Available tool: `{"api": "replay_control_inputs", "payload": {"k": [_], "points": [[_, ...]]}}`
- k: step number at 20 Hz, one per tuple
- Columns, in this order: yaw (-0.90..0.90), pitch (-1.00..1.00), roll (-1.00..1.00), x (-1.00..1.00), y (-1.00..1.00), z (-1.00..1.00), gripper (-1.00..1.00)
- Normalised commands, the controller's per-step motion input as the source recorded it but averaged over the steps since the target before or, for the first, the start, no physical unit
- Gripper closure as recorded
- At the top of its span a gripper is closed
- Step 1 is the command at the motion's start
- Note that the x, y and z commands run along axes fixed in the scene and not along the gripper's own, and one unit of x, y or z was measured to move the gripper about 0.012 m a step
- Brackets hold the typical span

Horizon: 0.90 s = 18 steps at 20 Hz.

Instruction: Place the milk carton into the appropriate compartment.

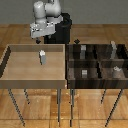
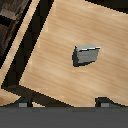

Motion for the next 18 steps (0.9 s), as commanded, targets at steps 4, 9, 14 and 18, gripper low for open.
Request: {"api": "replay_control_inputs", "payload": {"k": [4,9,14,18], "points": [[0.0,0.0,0.0,0.0,0.0,0.0,-1.0],[0.0,0.0,0.0,0.0,0.0,0.0,-1.0],[0.0,0.0,0.0,0.0,-0.4,0.0,-1.0],[0.0,0.0,0.0,0.25,0.0,0.0,-1.0]]}}
